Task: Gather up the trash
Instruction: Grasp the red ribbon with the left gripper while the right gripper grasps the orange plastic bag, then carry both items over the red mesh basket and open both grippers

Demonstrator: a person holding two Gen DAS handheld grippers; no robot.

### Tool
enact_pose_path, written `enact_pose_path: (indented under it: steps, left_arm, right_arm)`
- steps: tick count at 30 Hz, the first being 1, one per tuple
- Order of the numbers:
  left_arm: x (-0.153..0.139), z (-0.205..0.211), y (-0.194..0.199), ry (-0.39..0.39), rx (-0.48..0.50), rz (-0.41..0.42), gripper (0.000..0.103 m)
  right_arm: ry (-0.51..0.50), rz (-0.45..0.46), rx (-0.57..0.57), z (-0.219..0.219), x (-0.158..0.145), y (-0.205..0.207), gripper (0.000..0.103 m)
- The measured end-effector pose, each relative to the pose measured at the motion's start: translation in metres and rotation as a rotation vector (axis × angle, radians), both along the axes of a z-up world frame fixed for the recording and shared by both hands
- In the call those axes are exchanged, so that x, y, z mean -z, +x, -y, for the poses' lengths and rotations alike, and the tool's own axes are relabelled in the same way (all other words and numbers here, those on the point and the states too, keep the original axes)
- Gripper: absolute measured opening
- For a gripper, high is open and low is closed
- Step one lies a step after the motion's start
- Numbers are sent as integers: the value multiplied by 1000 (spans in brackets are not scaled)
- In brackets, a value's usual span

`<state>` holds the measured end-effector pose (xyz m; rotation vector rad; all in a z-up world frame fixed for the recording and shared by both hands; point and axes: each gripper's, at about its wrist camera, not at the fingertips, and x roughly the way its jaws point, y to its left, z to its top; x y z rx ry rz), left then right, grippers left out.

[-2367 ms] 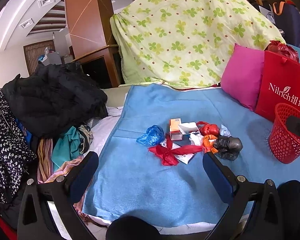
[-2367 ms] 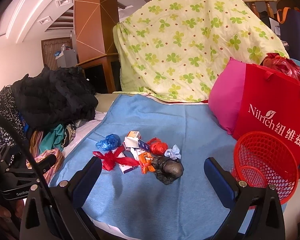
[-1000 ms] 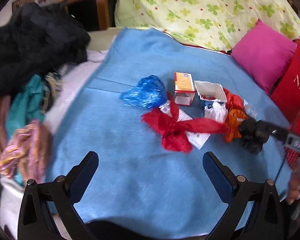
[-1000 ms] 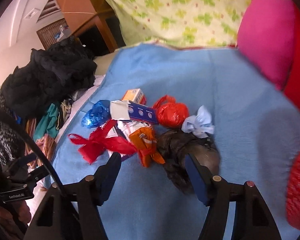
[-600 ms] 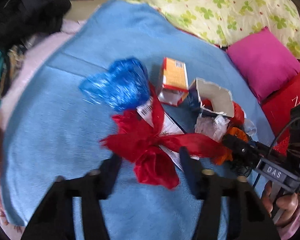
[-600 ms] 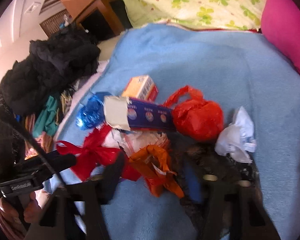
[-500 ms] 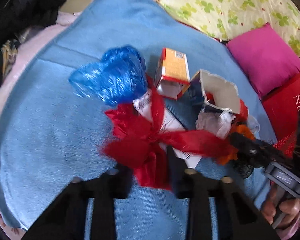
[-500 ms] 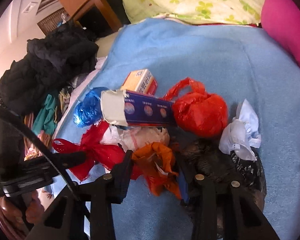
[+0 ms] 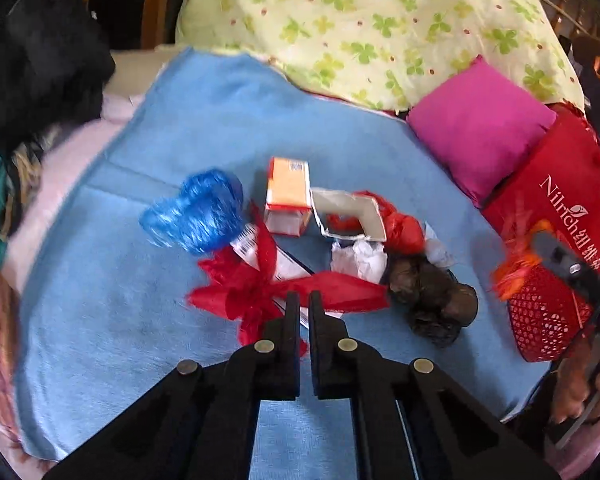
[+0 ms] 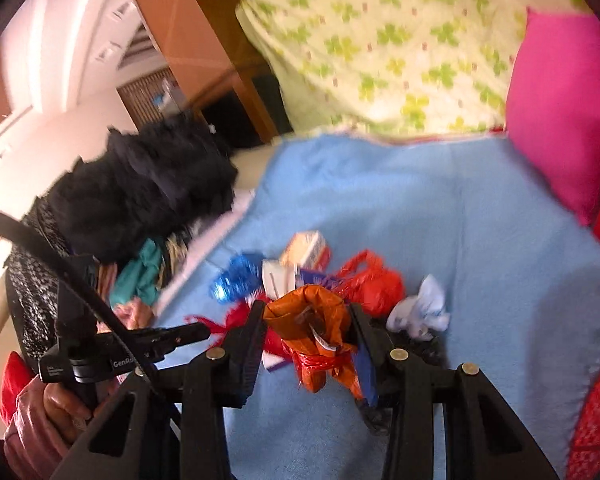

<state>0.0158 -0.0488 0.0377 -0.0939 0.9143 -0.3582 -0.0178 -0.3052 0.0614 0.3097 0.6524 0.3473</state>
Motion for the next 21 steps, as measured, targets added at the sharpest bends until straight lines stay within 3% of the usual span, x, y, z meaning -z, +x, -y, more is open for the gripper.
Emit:
enact_pose_path:
  steps: [3,5,6,7,10,11,12,13,15,18,21]
  left_arm:
    - [13,-9,11,14,-57,-71,8]
    - [33,-15,26,38,-109,-118,37]
    - [38,-16,27,46,-124,-122,65]
    - [46,-14,32,55,-144,-120,74]
    - [63,-2,43,67,-136,-140,73]
    - [66,2,46,82,-131,-143,66]
    - [70,4,49,108,-135,-159,33]
    - [75,4,52,121,-141,-195,19]
    - [72,3,48,103,-156,-189,16]
    - [53,8,31,175,-146,-130,13]
    - [12,21,3,159,-83,-38,13]
  right_arm:
    - [20,74,18,14,-16,-19,43]
    - [22,109,43,21,-23,-27,43]
    - [18,120,54,22,-26,-31,43]
    - [12,136,67,25,-28,-34,43]
    - [0,177,95,32,-34,-44,43]
    - [-4,188,106,34,-36,-46,43]
    - [-5,197,116,37,-38,-48,43]
    - [-6,206,127,40,-39,-50,43]
    - [-8,222,151,49,-40,-53,43]
    - [13,234,177,63,-42,-56,43]
    - [36,253,205,80,-46,-66,43]
